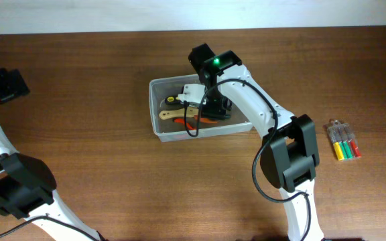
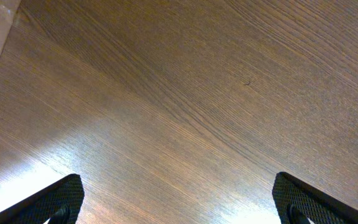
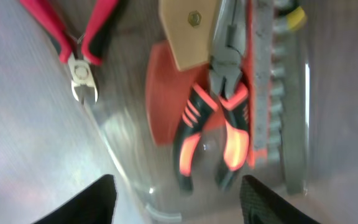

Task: Pack container
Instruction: 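Lower the needle-nose pliers into the box and release with the right gripper, then move the right gripper over the clear screwdriver case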

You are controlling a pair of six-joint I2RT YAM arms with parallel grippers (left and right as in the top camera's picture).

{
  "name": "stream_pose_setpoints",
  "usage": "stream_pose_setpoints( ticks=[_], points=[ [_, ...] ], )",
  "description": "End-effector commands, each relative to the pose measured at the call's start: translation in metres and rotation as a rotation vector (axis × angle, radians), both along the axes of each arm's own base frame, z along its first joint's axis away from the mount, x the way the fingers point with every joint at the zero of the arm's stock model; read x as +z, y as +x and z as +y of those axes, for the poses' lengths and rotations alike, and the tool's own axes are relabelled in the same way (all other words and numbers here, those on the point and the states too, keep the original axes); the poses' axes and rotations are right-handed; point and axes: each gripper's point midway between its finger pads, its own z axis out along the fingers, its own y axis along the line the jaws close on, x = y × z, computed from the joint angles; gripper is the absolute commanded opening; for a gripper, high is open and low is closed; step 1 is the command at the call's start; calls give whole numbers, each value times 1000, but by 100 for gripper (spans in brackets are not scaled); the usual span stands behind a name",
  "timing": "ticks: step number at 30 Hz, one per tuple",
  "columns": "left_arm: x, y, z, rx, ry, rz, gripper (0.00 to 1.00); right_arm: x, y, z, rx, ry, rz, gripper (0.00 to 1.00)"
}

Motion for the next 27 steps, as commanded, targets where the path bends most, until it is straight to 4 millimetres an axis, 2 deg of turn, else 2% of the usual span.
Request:
stream_pose_setpoints(
  ticks=[1, 4, 7, 9, 11, 13, 15, 16, 20, 21, 22, 27],
  points=[
    [-5, 1, 1, 19, -13, 1, 99, 76, 22, -10, -159, 20, -200, 68],
    [-5, 1, 1, 19, -13, 1, 99, 143, 29, -33, -288, 81, -345, 74],
    [-5, 1, 1, 19, -13, 1, 99, 208, 24, -73, -424, 165, -472, 74],
    [-5, 1, 1, 19, -13, 1, 99, 250, 17, -121, -580, 218, -564, 72],
    [-5, 1, 1, 19, -13, 1, 99, 273, 11, -164, -741, 267, -615, 72],
    [-5, 1, 1, 19, -13, 1, 99, 283, 3, -214, -930, 328, -624, 75],
    [-5, 1, 1, 19, -13, 1, 99, 273, -9, -259, -1077, 338, -572, 91],
    [-5, 1, 1, 19, -13, 1, 99, 262, -15, -277, -1131, 336, -529, 94],
    [-5, 1, 1, 19, -13, 1, 99, 205, -29, -339, -1322, 340, -366, 97],
    [-5, 1, 1, 19, -13, 1, 99, 188, -32, -351, -1360, 322, -331, 99],
    [-5, 1, 1, 19, -13, 1, 99, 164, -36, -367, -1408, 302, -281, 99],
    [-5, 1, 1, 19, -13, 1, 99, 90, -39, -399, -1487, 264, -176, 99]
  ],
)
